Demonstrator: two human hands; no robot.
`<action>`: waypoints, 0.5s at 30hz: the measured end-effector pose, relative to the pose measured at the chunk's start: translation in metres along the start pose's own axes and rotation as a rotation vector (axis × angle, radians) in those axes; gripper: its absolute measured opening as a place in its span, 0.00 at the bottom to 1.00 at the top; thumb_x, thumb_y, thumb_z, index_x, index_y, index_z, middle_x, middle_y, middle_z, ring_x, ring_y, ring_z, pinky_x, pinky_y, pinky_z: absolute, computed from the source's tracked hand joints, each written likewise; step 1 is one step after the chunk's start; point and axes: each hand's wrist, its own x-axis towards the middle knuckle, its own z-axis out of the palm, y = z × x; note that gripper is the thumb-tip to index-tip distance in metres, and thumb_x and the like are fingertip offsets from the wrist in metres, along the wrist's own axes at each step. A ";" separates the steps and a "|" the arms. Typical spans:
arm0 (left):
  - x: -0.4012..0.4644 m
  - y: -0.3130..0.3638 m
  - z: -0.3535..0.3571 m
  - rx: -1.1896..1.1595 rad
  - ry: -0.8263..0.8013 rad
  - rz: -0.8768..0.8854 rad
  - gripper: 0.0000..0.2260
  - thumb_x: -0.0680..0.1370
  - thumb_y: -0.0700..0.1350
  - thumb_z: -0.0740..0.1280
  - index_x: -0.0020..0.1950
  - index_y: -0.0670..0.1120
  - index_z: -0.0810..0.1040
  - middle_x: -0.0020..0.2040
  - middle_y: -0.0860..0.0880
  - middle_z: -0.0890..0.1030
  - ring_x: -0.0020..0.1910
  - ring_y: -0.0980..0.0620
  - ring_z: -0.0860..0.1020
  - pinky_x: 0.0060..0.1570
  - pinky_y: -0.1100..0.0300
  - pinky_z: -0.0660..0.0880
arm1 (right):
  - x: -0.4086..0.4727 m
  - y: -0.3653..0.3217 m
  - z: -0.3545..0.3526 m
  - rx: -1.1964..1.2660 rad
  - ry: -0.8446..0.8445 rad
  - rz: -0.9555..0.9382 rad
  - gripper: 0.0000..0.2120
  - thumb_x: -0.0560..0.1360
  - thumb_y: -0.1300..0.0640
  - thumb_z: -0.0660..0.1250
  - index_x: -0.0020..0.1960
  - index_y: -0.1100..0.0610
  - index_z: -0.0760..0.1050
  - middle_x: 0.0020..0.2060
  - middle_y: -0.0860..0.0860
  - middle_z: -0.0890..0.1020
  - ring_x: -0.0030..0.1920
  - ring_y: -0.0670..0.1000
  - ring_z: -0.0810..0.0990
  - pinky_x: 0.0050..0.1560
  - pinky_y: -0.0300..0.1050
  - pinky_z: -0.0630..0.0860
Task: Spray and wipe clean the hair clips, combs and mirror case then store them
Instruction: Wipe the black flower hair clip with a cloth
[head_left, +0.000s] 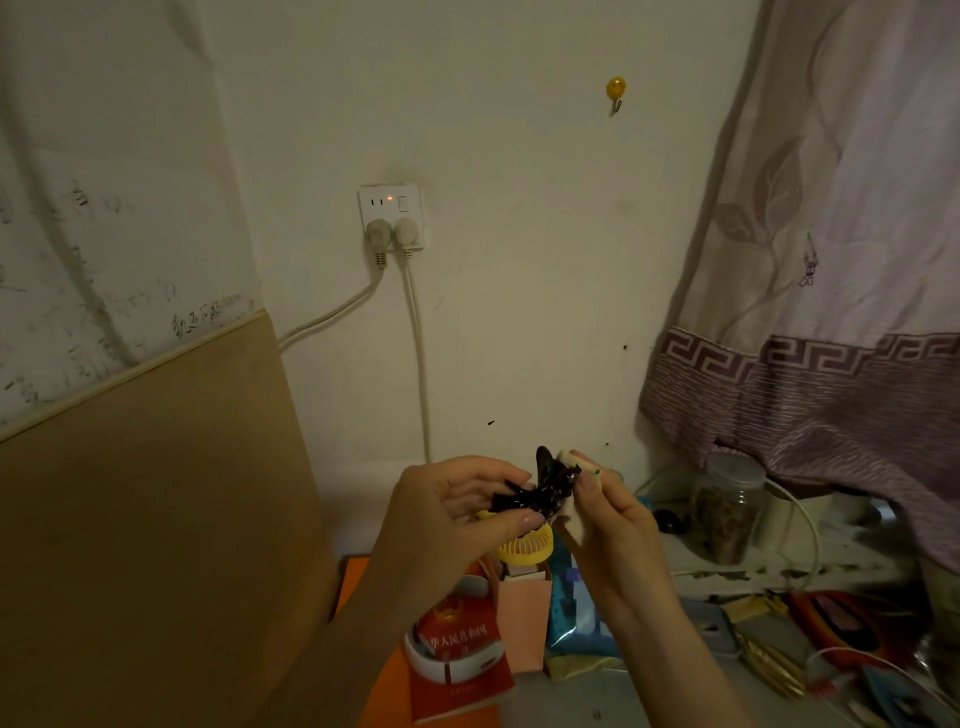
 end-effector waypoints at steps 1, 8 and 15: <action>0.000 0.000 0.000 0.009 0.000 0.014 0.13 0.66 0.36 0.78 0.45 0.51 0.84 0.42 0.55 0.86 0.42 0.57 0.84 0.44 0.65 0.80 | 0.000 0.000 -0.001 -0.006 -0.009 0.012 0.15 0.69 0.59 0.65 0.54 0.62 0.79 0.45 0.57 0.85 0.43 0.53 0.85 0.37 0.43 0.81; 0.002 -0.003 -0.006 -0.062 0.002 0.008 0.15 0.66 0.32 0.76 0.45 0.49 0.83 0.41 0.53 0.86 0.41 0.54 0.84 0.41 0.65 0.80 | 0.005 -0.006 -0.014 -0.089 0.015 0.052 0.15 0.70 0.57 0.65 0.55 0.60 0.80 0.45 0.55 0.84 0.43 0.52 0.81 0.44 0.45 0.78; 0.007 -0.001 -0.012 -0.048 -0.119 0.017 0.17 0.66 0.31 0.75 0.45 0.51 0.83 0.41 0.53 0.86 0.41 0.57 0.84 0.42 0.69 0.78 | 0.022 -0.041 -0.014 -0.214 -0.119 0.068 0.16 0.69 0.55 0.64 0.55 0.58 0.79 0.47 0.55 0.85 0.46 0.50 0.82 0.53 0.47 0.77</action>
